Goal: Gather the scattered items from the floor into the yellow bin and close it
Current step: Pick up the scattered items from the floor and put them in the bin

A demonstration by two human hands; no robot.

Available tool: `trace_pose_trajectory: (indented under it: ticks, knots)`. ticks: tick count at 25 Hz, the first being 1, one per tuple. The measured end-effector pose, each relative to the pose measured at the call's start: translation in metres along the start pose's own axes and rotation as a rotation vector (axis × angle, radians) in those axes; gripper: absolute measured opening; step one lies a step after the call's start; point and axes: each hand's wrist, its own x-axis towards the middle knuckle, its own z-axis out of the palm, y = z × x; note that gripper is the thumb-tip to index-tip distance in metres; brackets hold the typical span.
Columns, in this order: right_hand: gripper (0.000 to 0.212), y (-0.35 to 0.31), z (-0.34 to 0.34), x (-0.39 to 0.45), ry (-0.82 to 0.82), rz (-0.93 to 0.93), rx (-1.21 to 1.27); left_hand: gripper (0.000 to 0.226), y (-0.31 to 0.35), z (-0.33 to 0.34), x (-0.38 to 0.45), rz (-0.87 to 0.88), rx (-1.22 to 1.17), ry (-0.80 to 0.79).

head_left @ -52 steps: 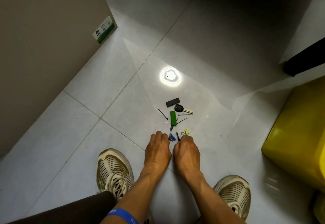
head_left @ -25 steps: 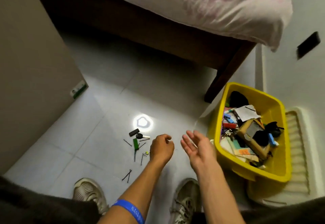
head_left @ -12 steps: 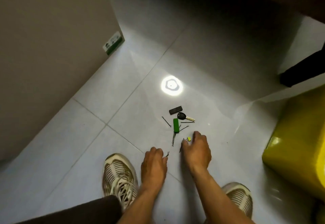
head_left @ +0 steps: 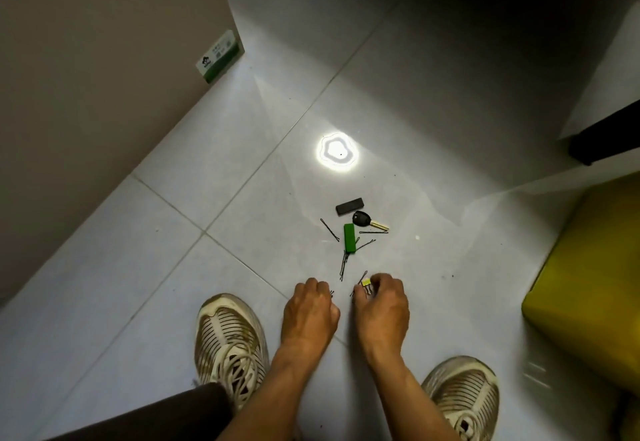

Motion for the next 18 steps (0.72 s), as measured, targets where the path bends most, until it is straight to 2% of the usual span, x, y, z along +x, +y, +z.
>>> trace_pose_trajectory:
  ticks: [4, 8, 12, 14, 16, 18]
  knots:
    - [0.020, 0.005, 0.000, -0.009, -0.039, 0.005, -0.091, 0.026, 0.003, -0.001, -0.008, 0.065, -0.011, -0.001]
    - [0.024, 0.004, -0.001, -0.015, -0.036, 0.031, -0.081, 0.024, 0.005, 0.001, -0.009, 0.010, -0.067, 0.026]
    - [0.022, 0.001, 0.000, -0.010, -0.086, -0.085, -0.305, 0.023, 0.010, -0.003, 0.002, -0.020, -0.102, 0.028]
    - [0.021, -0.002, 0.001, -0.006, -0.096, -0.115, -0.333, 0.015, 0.010, -0.008, 0.005, -0.104, -0.261, 0.072]
    - [0.021, -0.008, 0.003, -0.002, -0.122, -0.117, -0.322, 0.004, 0.010, -0.018, 0.011, -0.283, -0.533, 0.115]
    - [0.019, -0.013, 0.004, 0.002, -0.157, -0.100, -0.297, 0.018, 0.012, -0.030, 0.019, -0.503, -0.871, 0.100]
